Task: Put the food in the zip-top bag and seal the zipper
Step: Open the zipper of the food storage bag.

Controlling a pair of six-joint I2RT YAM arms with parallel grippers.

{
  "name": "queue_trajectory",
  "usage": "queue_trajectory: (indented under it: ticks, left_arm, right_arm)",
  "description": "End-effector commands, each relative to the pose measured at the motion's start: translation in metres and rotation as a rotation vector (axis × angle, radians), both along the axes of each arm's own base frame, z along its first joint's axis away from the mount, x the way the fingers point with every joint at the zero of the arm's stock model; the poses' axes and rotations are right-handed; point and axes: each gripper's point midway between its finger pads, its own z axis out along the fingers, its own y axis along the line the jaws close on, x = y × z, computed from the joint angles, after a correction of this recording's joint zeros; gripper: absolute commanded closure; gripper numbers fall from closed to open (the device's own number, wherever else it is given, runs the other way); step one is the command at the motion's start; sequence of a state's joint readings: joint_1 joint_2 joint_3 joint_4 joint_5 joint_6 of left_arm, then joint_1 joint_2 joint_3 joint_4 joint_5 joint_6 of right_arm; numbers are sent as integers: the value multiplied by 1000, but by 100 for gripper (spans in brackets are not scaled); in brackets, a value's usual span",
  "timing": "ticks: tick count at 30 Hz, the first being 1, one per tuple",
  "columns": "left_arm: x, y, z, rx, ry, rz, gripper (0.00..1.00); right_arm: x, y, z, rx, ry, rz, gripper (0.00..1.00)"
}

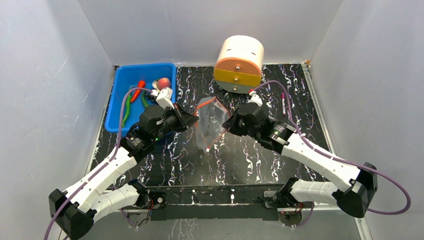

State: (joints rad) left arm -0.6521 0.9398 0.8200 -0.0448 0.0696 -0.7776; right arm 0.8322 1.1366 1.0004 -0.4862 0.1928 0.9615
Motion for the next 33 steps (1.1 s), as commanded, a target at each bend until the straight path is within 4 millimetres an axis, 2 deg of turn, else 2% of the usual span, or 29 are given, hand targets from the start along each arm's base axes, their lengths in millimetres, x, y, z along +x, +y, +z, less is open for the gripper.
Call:
queue_trajectory:
  ticks: [1,4,6,8,12,14,15,18,23,28,30,33]
  left_arm:
    - [6,16,10,103,-59,46,100]
    - [4,26,10,177,-82,44,100]
    - [1,26,13,189,-94,25,100]
    - [-2,23,15,181,-90,4,100]
    - [-14,1,27,101,-118,-126,100]
    - [-17,-6,31,65,-117,-154,97]
    - [-17,-7,32,56,-113,-155,90]
    - [-15,0,29,77,-101,-118,57]
    - [-8,29,33,178,-119,4,25]
    - [2,52,34,312,-171,76,8]
    - [10,67,27,378,-145,156,3]
    - [23,80,21,487,-133,216,2]
  right_arm:
    - [14,-50,54,-125,-168,-152,100]
    - [13,-68,59,-181,-190,-192,100]
    - [13,-71,61,-189,-203,-193,100]
    - [13,-66,64,-169,-223,-171,100]
    - [15,-46,78,-92,-273,-100,100]
    - [18,-43,79,-105,-274,-93,100]
    - [18,-43,78,-122,-274,-83,100]
    - [21,-48,79,-193,-301,-65,100]
    - [24,-79,101,-324,-360,-123,100]
    - [17,-106,109,-398,-369,-173,100]
    - [14,-111,105,-425,-350,-173,100]
    - [11,-115,95,-462,-321,-167,100]
